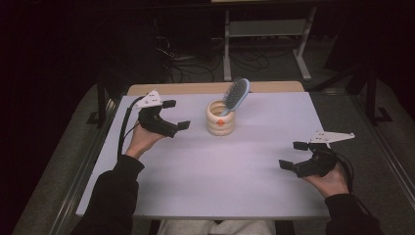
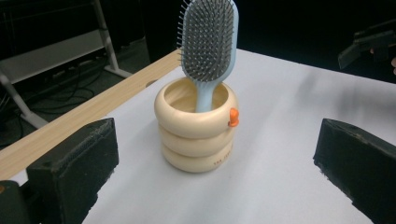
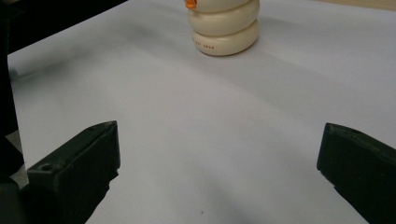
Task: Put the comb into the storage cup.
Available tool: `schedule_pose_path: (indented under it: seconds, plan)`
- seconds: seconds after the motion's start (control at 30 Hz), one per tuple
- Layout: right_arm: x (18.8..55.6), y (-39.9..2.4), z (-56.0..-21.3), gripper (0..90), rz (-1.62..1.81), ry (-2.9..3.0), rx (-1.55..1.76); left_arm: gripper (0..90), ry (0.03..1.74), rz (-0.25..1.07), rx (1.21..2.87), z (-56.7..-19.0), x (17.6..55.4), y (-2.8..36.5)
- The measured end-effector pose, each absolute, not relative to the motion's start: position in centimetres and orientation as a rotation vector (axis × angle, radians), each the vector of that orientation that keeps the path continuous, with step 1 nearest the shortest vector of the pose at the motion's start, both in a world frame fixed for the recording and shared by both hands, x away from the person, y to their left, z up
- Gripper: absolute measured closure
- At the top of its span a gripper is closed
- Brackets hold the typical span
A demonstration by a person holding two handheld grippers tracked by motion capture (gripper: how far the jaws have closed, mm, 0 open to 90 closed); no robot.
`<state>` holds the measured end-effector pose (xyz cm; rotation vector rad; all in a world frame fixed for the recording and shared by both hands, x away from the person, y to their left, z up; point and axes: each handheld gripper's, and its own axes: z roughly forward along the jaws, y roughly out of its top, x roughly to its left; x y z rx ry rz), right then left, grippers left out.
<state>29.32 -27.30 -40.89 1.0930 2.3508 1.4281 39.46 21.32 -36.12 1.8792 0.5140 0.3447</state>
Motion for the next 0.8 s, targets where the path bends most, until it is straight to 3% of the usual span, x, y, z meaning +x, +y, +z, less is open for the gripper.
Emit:
schedule_pose_path:
  seconds: [0.8]
  plan:
    - [29.3,-27.3,-40.9,0.0,1.427,2.348,1.094,0.0,0.558,0.368,1.861,-37.3,36.9,24.6]
